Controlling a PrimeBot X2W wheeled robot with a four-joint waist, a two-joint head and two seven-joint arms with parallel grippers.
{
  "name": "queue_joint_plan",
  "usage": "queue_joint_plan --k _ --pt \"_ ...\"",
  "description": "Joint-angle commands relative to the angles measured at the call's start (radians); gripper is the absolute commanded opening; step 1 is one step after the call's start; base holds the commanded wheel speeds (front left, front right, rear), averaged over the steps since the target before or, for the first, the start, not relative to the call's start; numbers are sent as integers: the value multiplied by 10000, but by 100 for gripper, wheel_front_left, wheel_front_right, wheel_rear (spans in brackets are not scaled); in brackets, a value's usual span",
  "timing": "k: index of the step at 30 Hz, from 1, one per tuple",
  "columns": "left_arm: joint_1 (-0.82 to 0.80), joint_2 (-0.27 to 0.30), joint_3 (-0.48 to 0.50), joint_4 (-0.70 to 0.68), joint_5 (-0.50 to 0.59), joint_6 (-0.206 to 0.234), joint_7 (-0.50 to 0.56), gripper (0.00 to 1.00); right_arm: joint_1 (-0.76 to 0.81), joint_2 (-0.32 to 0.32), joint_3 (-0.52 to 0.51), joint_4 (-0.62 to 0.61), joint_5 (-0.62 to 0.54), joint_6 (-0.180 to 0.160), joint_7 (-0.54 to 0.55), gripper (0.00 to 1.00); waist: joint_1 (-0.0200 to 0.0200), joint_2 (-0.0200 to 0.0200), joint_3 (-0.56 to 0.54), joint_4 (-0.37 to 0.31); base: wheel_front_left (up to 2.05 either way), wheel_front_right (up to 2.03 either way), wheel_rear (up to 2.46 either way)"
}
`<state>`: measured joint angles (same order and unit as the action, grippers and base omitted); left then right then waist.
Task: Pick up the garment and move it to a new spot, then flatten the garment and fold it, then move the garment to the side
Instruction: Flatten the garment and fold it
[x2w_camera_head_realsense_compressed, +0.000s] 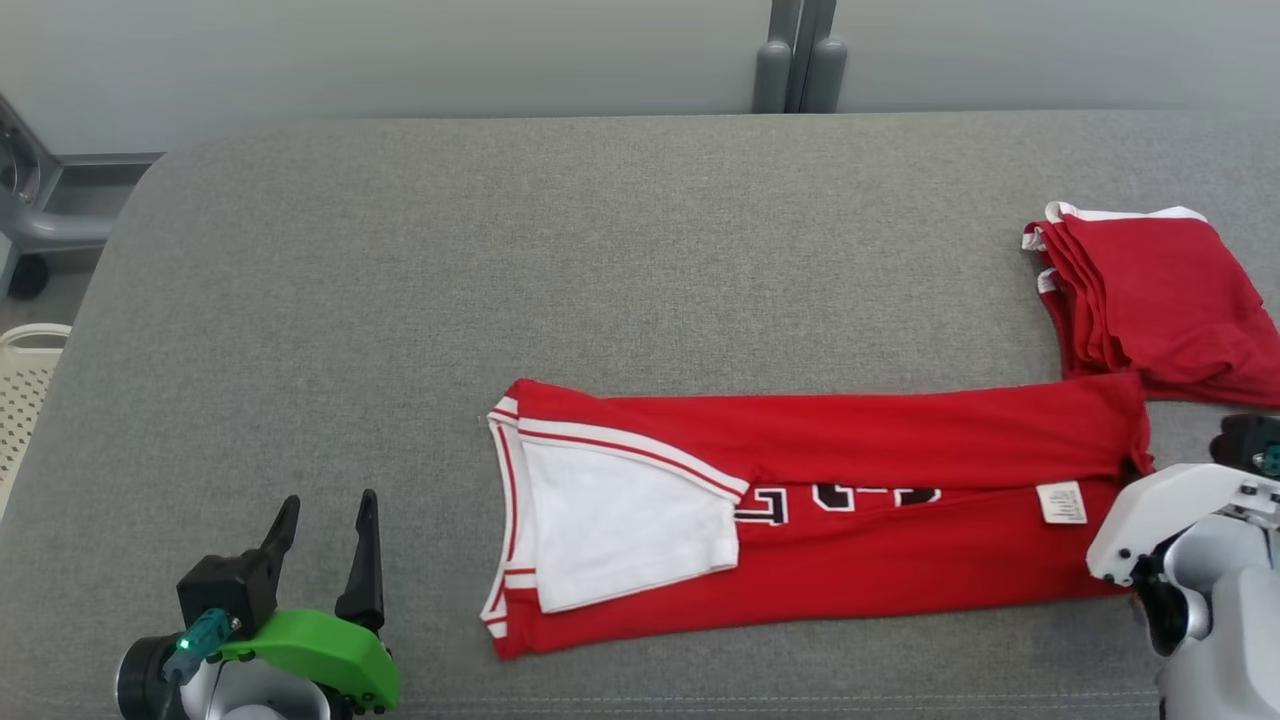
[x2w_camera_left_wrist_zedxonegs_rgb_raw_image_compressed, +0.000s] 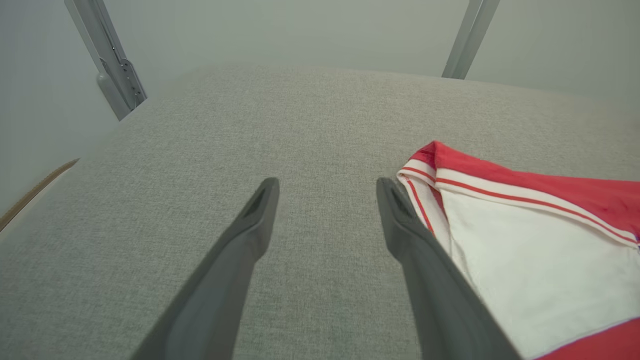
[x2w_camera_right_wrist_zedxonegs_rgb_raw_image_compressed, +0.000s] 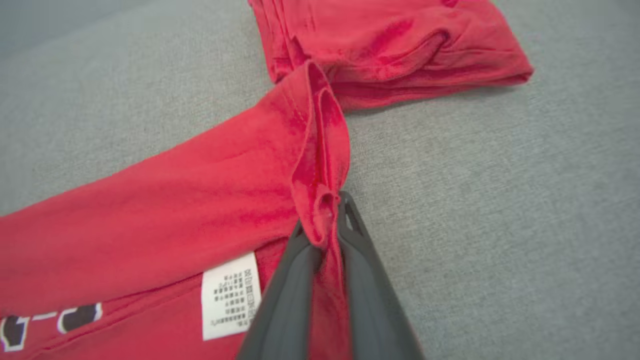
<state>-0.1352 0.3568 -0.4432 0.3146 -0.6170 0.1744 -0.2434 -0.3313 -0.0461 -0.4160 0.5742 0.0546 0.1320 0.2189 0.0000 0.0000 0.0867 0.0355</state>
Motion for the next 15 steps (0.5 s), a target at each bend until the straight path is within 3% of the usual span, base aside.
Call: queue_joint_plan --k 1,9,15 --pt "-7 21 13 -40 -9 34 -37 100 172 -82 -351 -459 -211 -25 190 0 0 0 -38 -23 0 0 0" --pt "114 -14 -26 -26 -44 52 -65 100 625 -73 -1380 -2396 -417 -24 1273 0 0 0 -181 -50 0 0 0" --pt "187 12 -52 22 -90 51 -57 100 908 -68 -1383 -3266 -273 -24 1742 0 0 0 -349 -77 0 0 0"
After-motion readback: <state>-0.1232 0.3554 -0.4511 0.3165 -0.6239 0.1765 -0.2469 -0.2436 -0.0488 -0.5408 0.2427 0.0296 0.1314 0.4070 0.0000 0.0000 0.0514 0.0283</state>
